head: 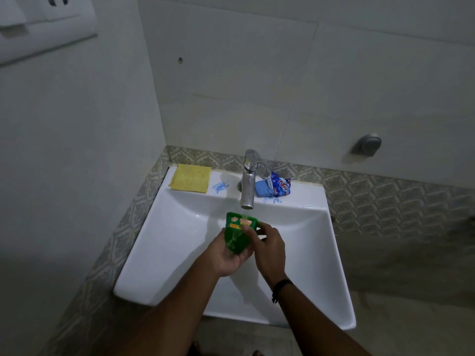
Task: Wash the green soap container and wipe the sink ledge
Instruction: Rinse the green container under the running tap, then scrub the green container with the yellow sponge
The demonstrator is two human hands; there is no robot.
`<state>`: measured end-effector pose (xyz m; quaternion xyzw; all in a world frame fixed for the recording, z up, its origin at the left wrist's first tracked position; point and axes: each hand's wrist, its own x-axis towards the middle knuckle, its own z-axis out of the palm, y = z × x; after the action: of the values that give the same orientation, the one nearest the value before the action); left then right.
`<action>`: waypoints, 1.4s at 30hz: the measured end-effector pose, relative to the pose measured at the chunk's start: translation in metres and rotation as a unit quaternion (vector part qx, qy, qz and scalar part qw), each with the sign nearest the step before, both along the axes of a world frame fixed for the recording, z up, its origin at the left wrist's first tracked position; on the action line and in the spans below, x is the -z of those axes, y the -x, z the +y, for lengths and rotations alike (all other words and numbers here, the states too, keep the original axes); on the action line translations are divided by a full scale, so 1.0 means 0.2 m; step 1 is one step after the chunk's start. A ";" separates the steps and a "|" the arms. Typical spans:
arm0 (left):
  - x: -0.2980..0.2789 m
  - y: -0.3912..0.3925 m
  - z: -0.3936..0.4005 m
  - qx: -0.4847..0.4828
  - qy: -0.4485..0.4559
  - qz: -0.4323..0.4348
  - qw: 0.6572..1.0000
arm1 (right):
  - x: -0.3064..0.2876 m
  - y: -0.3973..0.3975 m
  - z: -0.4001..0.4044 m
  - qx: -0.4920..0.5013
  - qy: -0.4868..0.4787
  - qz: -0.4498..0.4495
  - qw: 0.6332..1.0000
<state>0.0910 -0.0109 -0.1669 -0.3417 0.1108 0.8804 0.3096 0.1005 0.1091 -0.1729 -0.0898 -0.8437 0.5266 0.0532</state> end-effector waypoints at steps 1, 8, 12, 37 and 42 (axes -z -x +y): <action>0.00 0.01 0.00 0.002 0.009 0.007 1.000 | 0.01 0.01 0.00 0.000 0.007 -0.001 1.000; -0.01 0.03 -0.02 0.071 0.416 0.172 0.890 | -0.16 0.09 0.08 0.095 0.049 0.067 0.992; 0.03 0.01 -0.02 0.072 0.586 0.293 0.752 | -0.44 0.25 0.06 0.065 0.047 0.132 0.988; 0.01 0.07 -0.12 0.218 0.641 0.348 0.649 | -0.72 0.34 -0.43 -0.133 -0.358 0.234 0.894; 0.01 0.02 -0.19 0.287 0.638 0.326 0.636 | -0.34 0.62 -0.75 -0.353 -0.428 0.058 0.830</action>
<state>0.0862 -0.0493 -0.1690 -0.0957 0.8309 0.5121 0.1957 -0.0244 -0.0400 -0.1053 0.2766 -0.9542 0.1000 -0.0549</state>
